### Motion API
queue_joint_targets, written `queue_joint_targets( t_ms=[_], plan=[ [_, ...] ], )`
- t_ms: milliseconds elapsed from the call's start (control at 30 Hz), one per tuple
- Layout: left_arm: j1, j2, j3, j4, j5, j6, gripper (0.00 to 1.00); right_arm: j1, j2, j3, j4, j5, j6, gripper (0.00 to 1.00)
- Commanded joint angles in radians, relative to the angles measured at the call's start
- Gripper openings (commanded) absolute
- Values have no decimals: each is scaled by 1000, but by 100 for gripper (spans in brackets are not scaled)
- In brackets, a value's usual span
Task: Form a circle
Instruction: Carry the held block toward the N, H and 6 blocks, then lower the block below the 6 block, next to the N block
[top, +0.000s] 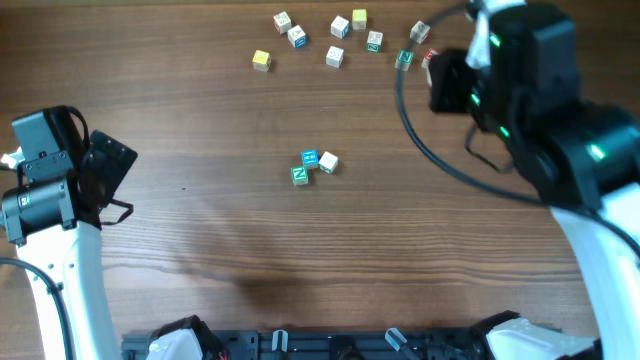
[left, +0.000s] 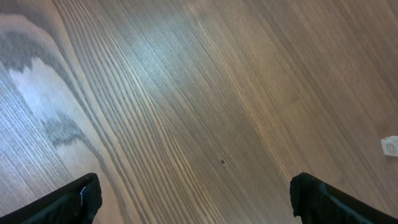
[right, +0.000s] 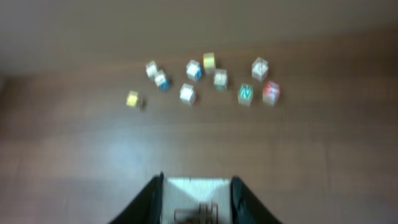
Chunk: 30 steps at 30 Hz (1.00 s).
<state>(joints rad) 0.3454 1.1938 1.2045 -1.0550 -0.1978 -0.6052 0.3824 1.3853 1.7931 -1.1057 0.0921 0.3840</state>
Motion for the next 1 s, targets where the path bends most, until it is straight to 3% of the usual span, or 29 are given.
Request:
queue_joint_targets(
  t_ms=[0,200,433,533,767,967],
  plan=[
    [6,-6,7,-2,-13,-13,100,-2,21,-32,-109,-148,46,29],
    [6,-6,7,-2,-13,-13,100,20,25,-309,-16,-218,166,29],
    [6,-6,7,-2,-13,-13,100,108,29,-754,441,-300,326,29],
    [6,-6,7,-2,-13,-13,100,153,46,-893,608,-299,463,29],
    [6,-6,7,-2,-13,-13,100,288,148,-962,900,-171,551,29],
    [5,-6,7,-2,-13,-13,100,336,261,-962,918,-28,731,29]
  ],
)
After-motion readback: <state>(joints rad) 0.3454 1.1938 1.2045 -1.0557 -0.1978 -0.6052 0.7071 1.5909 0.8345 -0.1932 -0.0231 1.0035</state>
